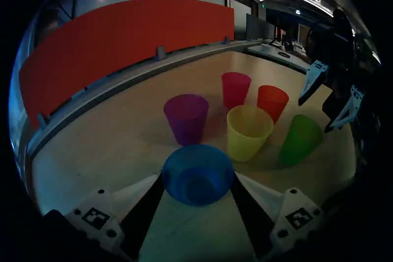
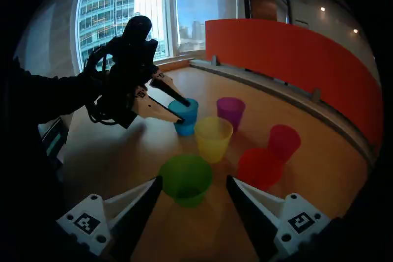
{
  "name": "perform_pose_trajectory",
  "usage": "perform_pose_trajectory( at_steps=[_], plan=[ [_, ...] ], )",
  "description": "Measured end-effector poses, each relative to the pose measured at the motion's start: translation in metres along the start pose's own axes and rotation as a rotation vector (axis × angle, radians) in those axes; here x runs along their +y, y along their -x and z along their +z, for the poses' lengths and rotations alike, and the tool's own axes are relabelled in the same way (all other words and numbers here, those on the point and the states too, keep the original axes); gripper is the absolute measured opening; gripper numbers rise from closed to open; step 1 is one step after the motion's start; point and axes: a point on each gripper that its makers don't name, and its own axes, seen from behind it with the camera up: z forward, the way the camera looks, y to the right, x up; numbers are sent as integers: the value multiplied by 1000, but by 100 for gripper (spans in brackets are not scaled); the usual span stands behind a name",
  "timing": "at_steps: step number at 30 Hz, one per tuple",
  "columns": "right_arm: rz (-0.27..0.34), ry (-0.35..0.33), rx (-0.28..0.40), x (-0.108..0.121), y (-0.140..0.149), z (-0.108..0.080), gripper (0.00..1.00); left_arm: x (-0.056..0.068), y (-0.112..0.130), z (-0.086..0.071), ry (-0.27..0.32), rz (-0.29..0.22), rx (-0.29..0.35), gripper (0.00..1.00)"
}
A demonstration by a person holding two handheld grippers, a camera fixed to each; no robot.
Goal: Pour water
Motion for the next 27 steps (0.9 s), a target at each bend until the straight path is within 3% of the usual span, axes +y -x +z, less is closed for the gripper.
perform_pose_trajectory(
  at_steps=[15, 27],
  plan=[
    [-11, -19, -12, -8, 5, 6, 100, 0, -1, 0, 0, -5, 3, 88],
    [-38, -24, -25, -13, 15, 23, 100, 1, 0, 0, -1, -4, -2, 87]
  ],
)
